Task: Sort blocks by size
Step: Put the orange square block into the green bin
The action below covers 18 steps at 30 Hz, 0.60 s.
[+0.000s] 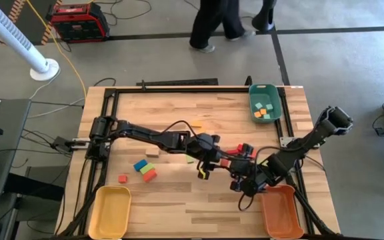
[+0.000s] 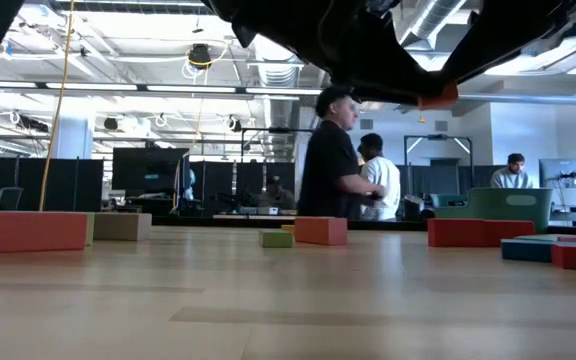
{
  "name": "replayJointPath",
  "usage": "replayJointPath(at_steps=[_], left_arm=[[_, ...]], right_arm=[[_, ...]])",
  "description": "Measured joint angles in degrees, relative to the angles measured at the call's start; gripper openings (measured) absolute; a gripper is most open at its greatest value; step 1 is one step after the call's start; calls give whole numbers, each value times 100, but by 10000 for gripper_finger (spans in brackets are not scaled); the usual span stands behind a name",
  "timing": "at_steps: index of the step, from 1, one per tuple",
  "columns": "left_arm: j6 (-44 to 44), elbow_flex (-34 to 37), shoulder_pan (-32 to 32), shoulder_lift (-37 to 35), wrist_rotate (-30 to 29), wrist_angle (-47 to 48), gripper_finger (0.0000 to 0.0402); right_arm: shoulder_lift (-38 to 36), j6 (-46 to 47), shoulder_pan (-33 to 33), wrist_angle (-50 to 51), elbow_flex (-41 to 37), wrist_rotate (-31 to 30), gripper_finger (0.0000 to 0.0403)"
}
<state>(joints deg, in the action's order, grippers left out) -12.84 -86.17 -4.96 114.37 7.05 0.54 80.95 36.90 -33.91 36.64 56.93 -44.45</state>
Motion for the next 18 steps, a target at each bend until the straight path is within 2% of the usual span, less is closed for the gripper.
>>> replayJointPath(at_steps=[9, 18], left_arm=[[64, -2, 246, 0, 18, 488, 154], [-150, -2, 516, 0, -143, 1218, 161]], right_arm=[[0, 124, 179, 257, -7, -48, 157], [0, 763, 539, 1074, -7, -48, 156]])
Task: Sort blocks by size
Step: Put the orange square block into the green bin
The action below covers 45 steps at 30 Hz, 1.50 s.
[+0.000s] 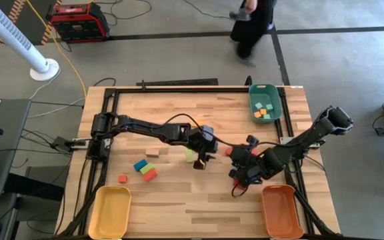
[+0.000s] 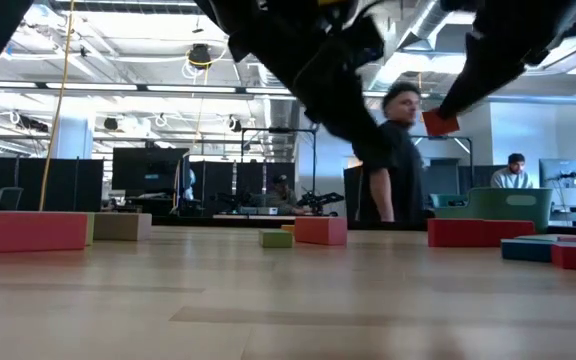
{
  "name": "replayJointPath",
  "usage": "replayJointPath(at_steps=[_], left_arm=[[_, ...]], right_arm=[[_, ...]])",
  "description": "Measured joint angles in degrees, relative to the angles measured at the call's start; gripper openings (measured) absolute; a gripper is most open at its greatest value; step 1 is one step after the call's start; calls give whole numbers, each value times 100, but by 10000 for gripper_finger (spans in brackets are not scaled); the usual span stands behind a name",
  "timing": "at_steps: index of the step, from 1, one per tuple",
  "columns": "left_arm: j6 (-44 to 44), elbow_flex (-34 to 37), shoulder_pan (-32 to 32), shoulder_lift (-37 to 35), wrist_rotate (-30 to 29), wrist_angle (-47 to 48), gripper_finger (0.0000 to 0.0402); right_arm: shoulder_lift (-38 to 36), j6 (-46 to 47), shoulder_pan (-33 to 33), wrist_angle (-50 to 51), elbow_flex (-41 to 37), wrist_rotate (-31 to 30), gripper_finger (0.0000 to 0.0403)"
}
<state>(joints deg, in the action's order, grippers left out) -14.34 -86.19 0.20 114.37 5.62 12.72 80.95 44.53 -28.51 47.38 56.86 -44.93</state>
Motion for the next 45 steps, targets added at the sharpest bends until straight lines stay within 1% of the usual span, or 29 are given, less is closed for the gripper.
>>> replayJointPath(at_steps=[4, 9, 15, 20, 24, 29, 35, 38, 41, 45], left_arm=[[21, 8, 204, 0, -191, 497, 164], [149, 283, 532, 7, -257, 582, 164], [337, 972, 885, -197, -179, 62, 164], [429, 1789, 1017, -798, -129, -626, 164], [429, 2509, 1136, -1459, -171, -1146, 165], [412, 3212, 1258, -2183, -199, -1527, 165], [409, 3714, 1277, -2585, -198, -1700, 165], [402, 3858, 1277, -2592, -194, -1690, 165], [366, 3981, 1277, -2592, -191, -1699, 165], [365, 4059, 1273, -2592, -190, -1689, 165]], right_arm=[[0, 432, 287, 522, 0, -4, 156], [0, 533, 717, 848, 0, -15, 156], [0, 456, 1341, 1229, 0, -79, 156], [-4, 449, 1916, 1765, 2, -171, 156], [-21, 352, 2533, 2121, 2, -170, 157], [-80, -54, 3481, 2065, 4, -175, 157], [-125, -660, 4845, 1953, 4, -153, 157], [-124, -1066, 5569, 1740, 4, 117, 157], [-114, -1515, 6279, 1399, 4, 555, 157], [-114, -2031, 7021, 1033, 3, 1277, 159]])
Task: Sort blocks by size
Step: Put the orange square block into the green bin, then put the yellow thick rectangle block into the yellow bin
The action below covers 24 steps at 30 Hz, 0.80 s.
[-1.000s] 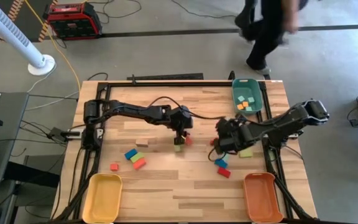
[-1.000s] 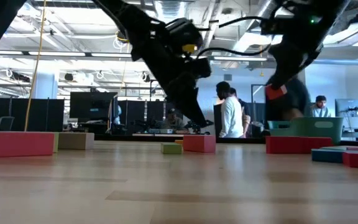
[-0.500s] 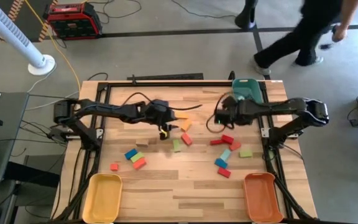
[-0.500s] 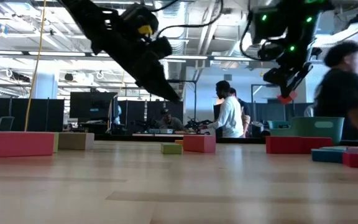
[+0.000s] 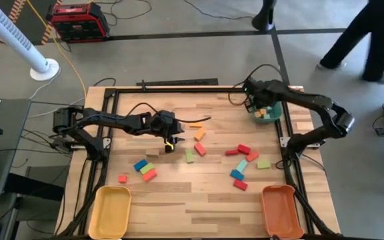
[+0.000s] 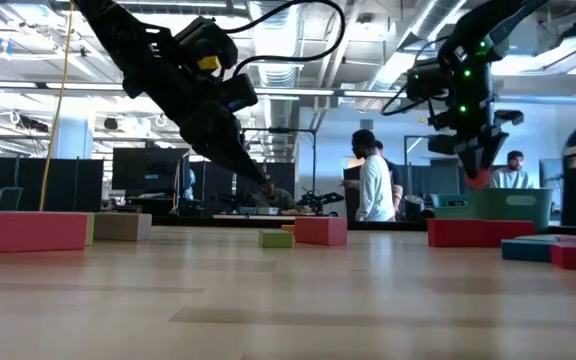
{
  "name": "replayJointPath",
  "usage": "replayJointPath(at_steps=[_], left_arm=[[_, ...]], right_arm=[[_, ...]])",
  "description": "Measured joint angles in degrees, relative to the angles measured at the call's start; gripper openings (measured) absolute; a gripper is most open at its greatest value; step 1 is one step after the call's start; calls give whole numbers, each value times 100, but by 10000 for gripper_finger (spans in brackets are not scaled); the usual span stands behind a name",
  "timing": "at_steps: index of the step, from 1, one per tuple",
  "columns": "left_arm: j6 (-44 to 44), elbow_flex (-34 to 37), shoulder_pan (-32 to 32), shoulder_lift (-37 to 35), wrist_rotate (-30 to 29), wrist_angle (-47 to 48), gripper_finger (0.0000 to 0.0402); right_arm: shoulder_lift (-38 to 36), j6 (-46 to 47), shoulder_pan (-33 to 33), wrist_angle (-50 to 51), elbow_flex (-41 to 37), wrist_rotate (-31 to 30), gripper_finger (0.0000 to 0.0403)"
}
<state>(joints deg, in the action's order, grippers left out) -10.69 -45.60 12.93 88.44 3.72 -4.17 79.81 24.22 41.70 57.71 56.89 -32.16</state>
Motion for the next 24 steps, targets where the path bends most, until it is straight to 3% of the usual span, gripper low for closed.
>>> replayJointPath(at_steps=[9, 14, 24], left_arm=[[-1, 19, -2, 0, 10, -6, 165], [2, 19, -28, 0, 330, 44, 165], [-388, 19, -683, 0, 850, 503, 165]], right_arm=[[11, -494, 667, -102, -1, 412, 165], [11, -620, 788, -120, 1, 616, 173], [11, -756, 736, -105, 1, 624, 246]])
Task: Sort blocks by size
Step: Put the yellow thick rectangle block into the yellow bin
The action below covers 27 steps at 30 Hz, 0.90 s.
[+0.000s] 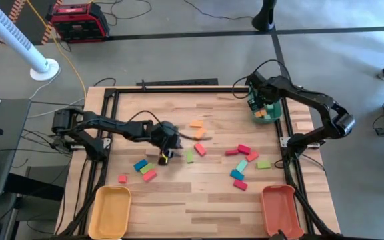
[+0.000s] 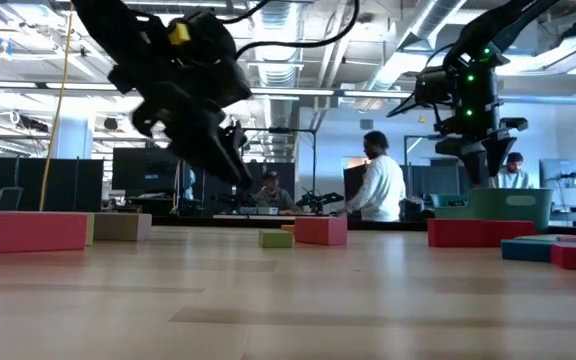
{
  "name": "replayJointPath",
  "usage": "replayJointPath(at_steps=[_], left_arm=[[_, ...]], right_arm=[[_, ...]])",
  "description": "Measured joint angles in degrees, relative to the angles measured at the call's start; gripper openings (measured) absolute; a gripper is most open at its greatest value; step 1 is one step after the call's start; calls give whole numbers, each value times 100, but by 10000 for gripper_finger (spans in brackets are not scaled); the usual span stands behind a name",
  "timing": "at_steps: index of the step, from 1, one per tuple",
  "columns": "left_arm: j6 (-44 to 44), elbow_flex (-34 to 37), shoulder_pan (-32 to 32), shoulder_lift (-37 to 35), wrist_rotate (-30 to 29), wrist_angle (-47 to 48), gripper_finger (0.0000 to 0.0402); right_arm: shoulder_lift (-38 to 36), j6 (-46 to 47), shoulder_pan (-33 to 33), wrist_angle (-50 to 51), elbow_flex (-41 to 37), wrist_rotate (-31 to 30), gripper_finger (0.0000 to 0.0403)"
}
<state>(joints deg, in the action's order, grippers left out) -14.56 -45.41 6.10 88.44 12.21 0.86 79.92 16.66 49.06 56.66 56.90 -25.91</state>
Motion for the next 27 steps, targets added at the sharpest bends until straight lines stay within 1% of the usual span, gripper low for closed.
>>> replayJointPath(at_steps=[4, 6, 10, 14, 19, 23, 27], left_arm=[[-64, 0, -410, 0, -5, 326, 165], [-42, 0, -629, 2, -113, 459, 165], [48, 0, -1027, 0, -724, 659, 165], [187, 0, -1305, -41, -1335, 768, 165], [498, -2, -1565, -166, -1785, 756, 165], [650, -4, -1707, -175, -2044, 772, 165], [769, -4, -1716, -177, -2311, 785, 165]], right_arm=[[0, -68, 7, -83, 0, -2, 254], [-7, -70, -17, -132, 0, -5, 255], [-76, -176, -231, -381, 0, -9, 255], [-250, -195, -615, -690, 0, -9, 255], [-402, -184, -1455, -855, 2, 10, 256], [-374, -219, -2328, -927, 2, 35, 256], [-309, -185, -3218, -1130, 2, 37, 256]])
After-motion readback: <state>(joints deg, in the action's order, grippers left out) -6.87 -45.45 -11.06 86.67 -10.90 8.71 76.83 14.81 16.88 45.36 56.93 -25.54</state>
